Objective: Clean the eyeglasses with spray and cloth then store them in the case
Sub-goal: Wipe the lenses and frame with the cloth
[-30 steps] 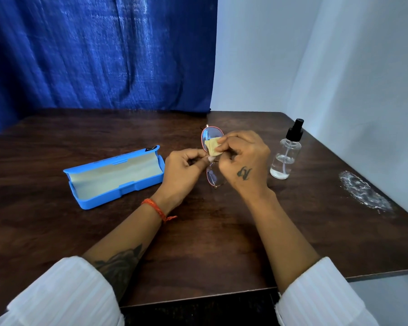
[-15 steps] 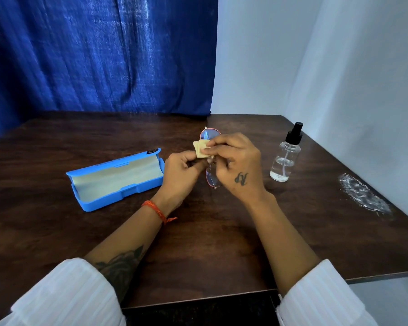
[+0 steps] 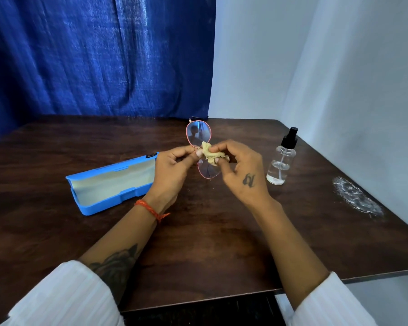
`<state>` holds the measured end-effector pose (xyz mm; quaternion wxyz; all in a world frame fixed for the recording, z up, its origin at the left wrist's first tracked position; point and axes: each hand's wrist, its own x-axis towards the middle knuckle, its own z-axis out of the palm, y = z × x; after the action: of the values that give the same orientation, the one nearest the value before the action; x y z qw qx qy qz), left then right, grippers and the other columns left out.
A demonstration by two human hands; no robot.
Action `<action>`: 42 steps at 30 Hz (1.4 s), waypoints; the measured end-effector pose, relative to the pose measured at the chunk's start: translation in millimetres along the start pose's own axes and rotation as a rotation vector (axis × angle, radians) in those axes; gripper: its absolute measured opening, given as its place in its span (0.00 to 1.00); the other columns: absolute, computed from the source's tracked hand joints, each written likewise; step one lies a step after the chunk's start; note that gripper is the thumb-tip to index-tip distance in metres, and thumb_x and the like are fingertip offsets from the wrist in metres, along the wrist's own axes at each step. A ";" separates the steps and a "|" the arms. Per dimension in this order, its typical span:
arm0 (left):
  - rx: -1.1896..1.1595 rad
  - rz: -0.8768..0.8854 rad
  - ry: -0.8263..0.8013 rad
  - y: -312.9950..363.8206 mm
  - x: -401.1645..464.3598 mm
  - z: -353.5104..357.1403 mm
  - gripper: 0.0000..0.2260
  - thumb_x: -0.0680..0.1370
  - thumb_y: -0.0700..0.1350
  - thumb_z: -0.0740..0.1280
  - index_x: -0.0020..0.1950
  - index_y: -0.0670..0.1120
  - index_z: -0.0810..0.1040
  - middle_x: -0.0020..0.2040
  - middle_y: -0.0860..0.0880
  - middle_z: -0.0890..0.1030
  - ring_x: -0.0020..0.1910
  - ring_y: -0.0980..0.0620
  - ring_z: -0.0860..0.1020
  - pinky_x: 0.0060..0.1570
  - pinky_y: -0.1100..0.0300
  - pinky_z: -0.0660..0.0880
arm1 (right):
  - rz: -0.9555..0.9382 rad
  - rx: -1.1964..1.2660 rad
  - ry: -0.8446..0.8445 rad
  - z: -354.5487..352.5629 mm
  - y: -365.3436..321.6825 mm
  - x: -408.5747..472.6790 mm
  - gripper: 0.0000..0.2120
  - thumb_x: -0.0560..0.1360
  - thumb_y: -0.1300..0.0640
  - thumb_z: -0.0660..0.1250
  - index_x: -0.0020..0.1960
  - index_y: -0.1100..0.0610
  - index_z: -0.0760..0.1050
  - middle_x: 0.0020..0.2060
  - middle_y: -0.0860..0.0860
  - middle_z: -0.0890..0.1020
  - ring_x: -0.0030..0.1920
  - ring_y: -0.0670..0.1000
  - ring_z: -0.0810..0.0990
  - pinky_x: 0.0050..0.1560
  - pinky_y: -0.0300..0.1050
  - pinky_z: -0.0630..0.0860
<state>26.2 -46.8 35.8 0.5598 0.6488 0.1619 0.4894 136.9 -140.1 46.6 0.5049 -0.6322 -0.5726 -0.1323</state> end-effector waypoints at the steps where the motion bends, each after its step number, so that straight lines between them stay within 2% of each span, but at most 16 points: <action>1: -0.011 0.001 0.010 0.1 -0.1 0.5 0.06 0.74 0.35 0.67 0.44 0.44 0.82 0.37 0.57 0.84 0.43 0.59 0.80 0.47 0.67 0.76 | 0.043 -0.008 0.006 -0.7 -0.2 -0.8 0.10 0.70 0.68 0.68 0.47 0.56 0.80 0.41 0.44 0.81 0.41 0.39 0.78 0.43 0.31 0.73; 5: -0.059 -0.013 0.067 -2.7 1.1 2.9 0.04 0.73 0.36 0.68 0.46 0.39 0.82 0.39 0.52 0.84 0.43 0.58 0.80 0.47 0.65 0.75 | 0.332 0.104 0.134 1.0 -4.5 -10.9 0.11 0.71 0.68 0.68 0.44 0.52 0.78 0.37 0.40 0.80 0.38 0.41 0.79 0.42 0.35 0.75; 8: -0.112 -0.040 0.104 -3.0 1.3 3.5 0.04 0.74 0.36 0.68 0.47 0.40 0.81 0.36 0.55 0.84 0.42 0.58 0.80 0.44 0.65 0.75 | 0.542 0.249 0.176 8.3 -10.3 -22.7 0.13 0.71 0.67 0.68 0.41 0.49 0.75 0.39 0.48 0.83 0.38 0.50 0.82 0.43 0.44 0.79; 10: -0.151 -0.071 0.116 -2.9 0.7 2.8 0.04 0.74 0.37 0.68 0.45 0.41 0.82 0.37 0.54 0.84 0.43 0.53 0.79 0.47 0.60 0.77 | 0.727 0.492 0.174 12.3 -17.0 -26.6 0.12 0.73 0.70 0.67 0.41 0.53 0.74 0.40 0.55 0.82 0.36 0.52 0.82 0.38 0.42 0.80; 12: -0.168 -0.092 0.116 -3.1 0.6 1.8 0.04 0.74 0.38 0.68 0.44 0.43 0.82 0.38 0.51 0.84 0.45 0.49 0.79 0.50 0.54 0.76 | 0.896 0.769 0.143 11.1 -25.1 -26.2 0.10 0.73 0.73 0.64 0.43 0.59 0.73 0.39 0.57 0.81 0.32 0.49 0.82 0.34 0.37 0.80; 15: -0.132 -0.083 0.110 -2.1 0.4 2.0 0.04 0.74 0.38 0.68 0.44 0.40 0.82 0.36 0.53 0.83 0.42 0.53 0.79 0.48 0.60 0.76 | 1.009 0.972 0.132 1.0 -25.1 -23.1 0.08 0.73 0.75 0.63 0.43 0.64 0.73 0.39 0.59 0.81 0.32 0.49 0.82 0.34 0.38 0.81; 17: -0.066 -0.050 0.089 -0.3 -0.4 3.7 0.04 0.74 0.37 0.68 0.44 0.38 0.82 0.35 0.53 0.82 0.40 0.58 0.78 0.45 0.66 0.74 | 0.932 0.847 0.209 -6.3 -19.1 -18.3 0.11 0.73 0.75 0.63 0.43 0.60 0.74 0.43 0.60 0.81 0.34 0.50 0.81 0.31 0.37 0.79; 21: 0.072 0.021 0.007 -1.2 -2.4 4.9 0.04 0.73 0.37 0.69 0.45 0.42 0.82 0.39 0.48 0.82 0.40 0.60 0.79 0.44 0.68 0.73 | 0.328 0.192 0.247 -19.6 -21.4 8.9 0.15 0.71 0.68 0.64 0.48 0.49 0.77 0.44 0.45 0.83 0.44 0.46 0.81 0.46 0.44 0.78; 24: 0.125 0.061 -0.040 -5.2 -1.9 2.7 0.04 0.72 0.38 0.70 0.44 0.46 0.83 0.39 0.48 0.81 0.43 0.53 0.79 0.48 0.61 0.75 | -0.118 -0.166 0.101 -24.6 -37.9 39.4 0.17 0.71 0.63 0.59 0.53 0.51 0.80 0.47 0.48 0.83 0.47 0.52 0.79 0.46 0.46 0.75; 26: 0.138 0.070 -0.049 -5.8 -2.1 1.8 0.05 0.72 0.39 0.70 0.43 0.48 0.83 0.40 0.47 0.82 0.44 0.50 0.79 0.49 0.58 0.75 | -0.251 -0.349 -0.055 -23.0 -42.0 53.5 0.17 0.71 0.60 0.57 0.51 0.51 0.82 0.46 0.50 0.83 0.46 0.54 0.77 0.41 0.44 0.71; 28: 0.122 0.064 -0.048 -4.4 -1.7 1.1 0.05 0.72 0.39 0.70 0.43 0.48 0.83 0.40 0.47 0.82 0.45 0.50 0.79 0.50 0.57 0.75 | -0.210 -0.364 -0.144 -20.1 -40.3 58.0 0.16 0.71 0.62 0.60 0.52 0.52 0.82 0.46 0.52 0.83 0.47 0.55 0.77 0.42 0.46 0.73; 30: 0.100 0.055 -0.033 -2.4 -1.5 0.9 0.05 0.72 0.38 0.70 0.42 0.48 0.83 0.40 0.46 0.81 0.44 0.51 0.79 0.50 0.56 0.75 | -0.073 -0.226 -0.084 -19.0 -34.8 54.5 0.15 0.71 0.64 0.61 0.52 0.52 0.81 0.45 0.51 0.83 0.47 0.52 0.79 0.47 0.46 0.76; 32: 0.080 0.045 -0.021 -0.5 -1.5 1.4 0.06 0.72 0.38 0.70 0.42 0.48 0.82 0.40 0.47 0.82 0.44 0.52 0.79 0.50 0.58 0.75 | 0.087 -0.057 -0.012 -19.3 -29.5 46.4 0.14 0.72 0.66 0.64 0.52 0.53 0.81 0.45 0.48 0.84 0.45 0.46 0.79 0.48 0.39 0.76; 33: 0.072 0.038 -0.020 0.3 -1.9 2.0 0.05 0.72 0.38 0.70 0.43 0.47 0.82 0.40 0.47 0.82 0.44 0.53 0.79 0.49 0.59 0.75 | 0.164 0.023 0.007 -18.8 -27.7 41.2 0.13 0.72 0.67 0.65 0.52 0.54 0.80 0.45 0.47 0.84 0.44 0.45 0.80 0.48 0.36 0.76; 37: 0.015 0.011 -0.019 1.8 -3.1 2.6 0.06 0.72 0.37 0.69 0.48 0.42 0.82 0.44 0.45 0.83 0.46 0.53 0.80 0.49 0.63 0.76 | 0.454 0.362 0.023 -12.5 -24.4 19.8 0.12 0.71 0.67 0.69 0.48 0.51 0.78 0.43 0.52 0.84 0.42 0.50 0.83 0.37 0.41 0.78; 42: -0.019 -0.039 -0.043 2.6 -4.5 3.6 0.04 0.73 0.36 0.69 0.46 0.40 0.82 0.41 0.49 0.84 0.44 0.55 0.81 0.46 0.65 0.75 | 0.559 0.550 0.043 -16.0 -24.2 13.4 0.15 0.71 0.71 0.67 0.45 0.51 0.77 0.39 0.50 0.83 0.36 0.43 0.81 0.32 0.35 0.75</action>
<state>26.2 -53.2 36.5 0.5787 0.6506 0.1578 0.4658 126.9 -148.9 75.7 0.6840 -0.6020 -0.3815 0.1554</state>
